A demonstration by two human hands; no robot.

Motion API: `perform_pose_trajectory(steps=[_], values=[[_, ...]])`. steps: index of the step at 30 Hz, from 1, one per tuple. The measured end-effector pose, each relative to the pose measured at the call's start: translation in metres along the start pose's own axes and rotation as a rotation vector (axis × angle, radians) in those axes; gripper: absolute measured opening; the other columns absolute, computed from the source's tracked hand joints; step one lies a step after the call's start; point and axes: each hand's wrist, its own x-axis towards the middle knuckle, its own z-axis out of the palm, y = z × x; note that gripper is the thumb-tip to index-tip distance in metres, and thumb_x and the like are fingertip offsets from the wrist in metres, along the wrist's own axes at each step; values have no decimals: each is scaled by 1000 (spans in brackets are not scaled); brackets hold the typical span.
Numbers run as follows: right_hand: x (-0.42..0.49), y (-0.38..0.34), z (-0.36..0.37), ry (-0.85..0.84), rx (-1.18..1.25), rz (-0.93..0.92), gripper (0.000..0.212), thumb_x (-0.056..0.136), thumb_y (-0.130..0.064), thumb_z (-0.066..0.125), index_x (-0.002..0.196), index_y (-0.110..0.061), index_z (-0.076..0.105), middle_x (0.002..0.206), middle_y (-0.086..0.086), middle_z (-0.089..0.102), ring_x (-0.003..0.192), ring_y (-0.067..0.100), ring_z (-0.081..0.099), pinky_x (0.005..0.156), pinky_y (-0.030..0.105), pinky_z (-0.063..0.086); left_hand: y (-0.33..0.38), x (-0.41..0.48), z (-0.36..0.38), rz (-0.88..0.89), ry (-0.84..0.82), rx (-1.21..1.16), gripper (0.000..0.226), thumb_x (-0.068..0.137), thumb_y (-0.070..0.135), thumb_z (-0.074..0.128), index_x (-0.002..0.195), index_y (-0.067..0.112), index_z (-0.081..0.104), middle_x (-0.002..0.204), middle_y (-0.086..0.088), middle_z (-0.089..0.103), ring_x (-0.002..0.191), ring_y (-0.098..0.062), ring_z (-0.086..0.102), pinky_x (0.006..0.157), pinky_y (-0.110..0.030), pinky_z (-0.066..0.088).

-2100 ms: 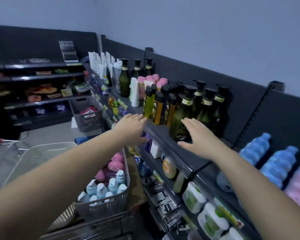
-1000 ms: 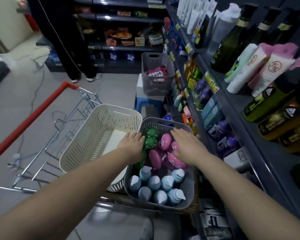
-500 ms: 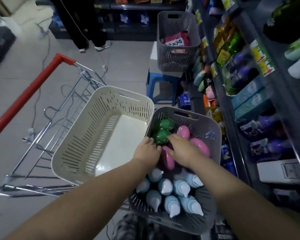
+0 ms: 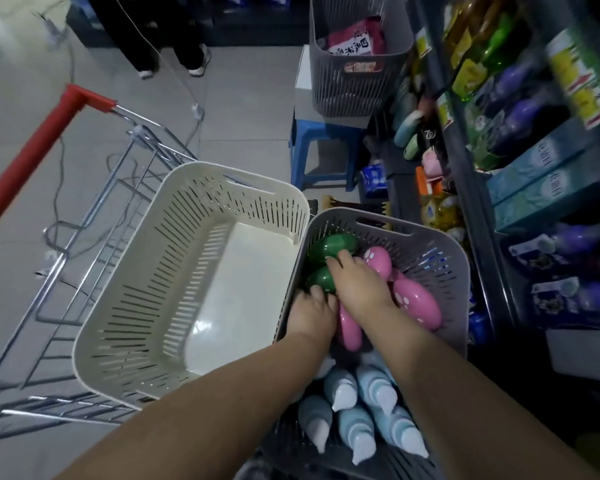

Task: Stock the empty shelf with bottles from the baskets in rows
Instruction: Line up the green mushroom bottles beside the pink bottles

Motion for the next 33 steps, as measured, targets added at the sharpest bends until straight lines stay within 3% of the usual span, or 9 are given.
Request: perform_pose_trajectory(steps=[3,7,10,16,20,23,26,30,33], values=[[0,-2,2,1,14,-13,53,95,-5,50,145,-9,34,133,11,41,125,29,45,100,39,41,1,-2,-2,-25,-61,-174,51,97,9,46,144,6,27,136,-23,38,106,-35,58,75,-37,42],[-9,8,-12,7,91,-7,46,94,-3,48,138,-10,38,138,10,45,125,28,47,93,38,43,-10,-8,-26,-67,-24,-335,52,91,12,60,136,9,34,133,-20,42,115,-38,49,83,-39,45],[-23,22,-23,92,263,14,55,92,-9,56,142,-13,36,142,6,43,123,30,49,93,38,44,-27,-19,-42,38,42,-386,62,76,21,73,125,15,36,121,-15,56,109,-36,52,89,-38,44],[-64,33,-54,312,676,67,53,87,-27,71,135,-17,51,130,2,52,115,19,53,96,30,42,-87,-40,-89,250,89,-611,75,62,45,84,126,29,48,109,1,64,97,-24,60,78,-26,47],[-94,42,-84,440,777,93,51,85,-27,74,132,-17,57,123,1,57,113,17,54,94,26,41,-110,-52,-115,299,164,-723,67,63,36,84,122,26,54,105,6,60,91,-14,56,75,-22,43],[-120,47,-108,493,942,140,46,86,-20,74,129,-18,60,115,-4,62,107,12,60,92,21,46,-122,-59,-136,345,175,-877,56,66,29,86,114,30,57,103,6,65,89,-13,63,78,-25,53],[-150,57,-126,579,1110,186,43,87,-17,73,128,-17,60,115,0,68,104,13,65,95,32,52,-124,-65,-158,385,192,-1050,49,67,23,87,106,29,60,102,5,68,89,-12,68,79,-29,59],[-194,60,-140,716,1208,225,36,88,-10,69,123,-14,61,108,0,69,90,0,66,82,18,53,-117,-74,-181,463,177,-1222,46,70,19,87,107,20,60,99,1,70,89,-15,71,81,-34,60],[-227,57,-145,806,1254,249,28,90,-7,66,114,-20,62,101,-3,68,83,-1,65,77,17,53,-107,-82,-204,545,146,-1232,48,65,24,86,104,15,59,97,-3,72,88,-18,72,79,-34,60]])
